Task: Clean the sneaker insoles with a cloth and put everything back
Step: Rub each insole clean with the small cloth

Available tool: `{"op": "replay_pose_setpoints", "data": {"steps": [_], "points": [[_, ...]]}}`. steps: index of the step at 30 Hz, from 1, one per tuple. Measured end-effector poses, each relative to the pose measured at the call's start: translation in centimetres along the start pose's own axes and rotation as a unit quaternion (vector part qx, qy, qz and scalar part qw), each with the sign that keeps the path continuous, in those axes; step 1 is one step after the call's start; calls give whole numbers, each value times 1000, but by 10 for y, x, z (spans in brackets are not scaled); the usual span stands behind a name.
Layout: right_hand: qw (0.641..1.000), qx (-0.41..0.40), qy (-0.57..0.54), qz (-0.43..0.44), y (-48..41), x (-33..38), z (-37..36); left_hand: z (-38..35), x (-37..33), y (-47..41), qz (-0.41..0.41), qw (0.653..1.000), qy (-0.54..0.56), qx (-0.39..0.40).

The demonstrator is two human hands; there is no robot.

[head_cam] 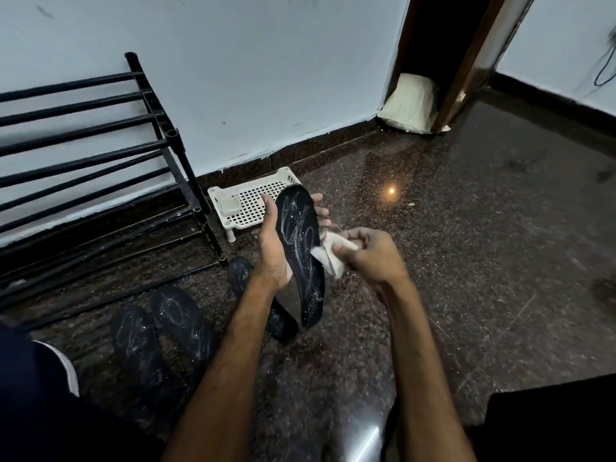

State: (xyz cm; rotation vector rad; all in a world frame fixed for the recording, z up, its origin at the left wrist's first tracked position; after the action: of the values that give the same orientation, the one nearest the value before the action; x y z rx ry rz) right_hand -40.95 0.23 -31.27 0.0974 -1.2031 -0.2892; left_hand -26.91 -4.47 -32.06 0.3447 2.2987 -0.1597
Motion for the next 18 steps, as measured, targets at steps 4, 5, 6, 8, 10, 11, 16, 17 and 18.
{"op": "replay_pose_setpoints", "data": {"steps": [4, 5, 6, 8, 10, 11, 16, 17, 18], "points": [[982, 63, -179, 0, 3, 10, -20, -8, 3, 1, 11, 999, 21, 23], [969, 89, -231, -17, 5, 11, -27, -9, 2, 1, 13, 999, 24, 21], [974, 80, -209, -32, 5, 6, -28, -9, 0, 1, 10, 1000, 22, 19], [995, 16, 76, -56, 3, -26, -19, -11, -5, 0, -5, 1000, 11, 25], [945, -24, 311, -94, 8, -61, -4, -9, -11, 0, -19, 999, 3, 28], [942, -24, 317, -111, 10, -75, 2, -8, -13, 0, -22, 999, 6, 31], [983, 51, -171, -40, 7, -15, 11, -8, -16, 0, -30, 998, 43, 36], [979, 62, -191, -27, 6, 0, 6, -10, -17, 0, -32, 998, 49, 34], [982, 72, -171, -28, 6, 7, -2, -11, -17, 0, -34, 998, 47, 31]]}}
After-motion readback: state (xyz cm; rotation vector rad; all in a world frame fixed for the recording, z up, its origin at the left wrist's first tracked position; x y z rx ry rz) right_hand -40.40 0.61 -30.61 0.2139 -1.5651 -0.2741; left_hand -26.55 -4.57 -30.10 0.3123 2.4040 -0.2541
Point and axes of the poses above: each hand's wrist, its own y-axis away from the middle knuckle, its own z-axis out of the back of the hand, x = y × z, the point moved 10 cm from there along -y, towards the middle knuckle, and after that the axes turned 7 degrees about y, right-handed, at the moved point
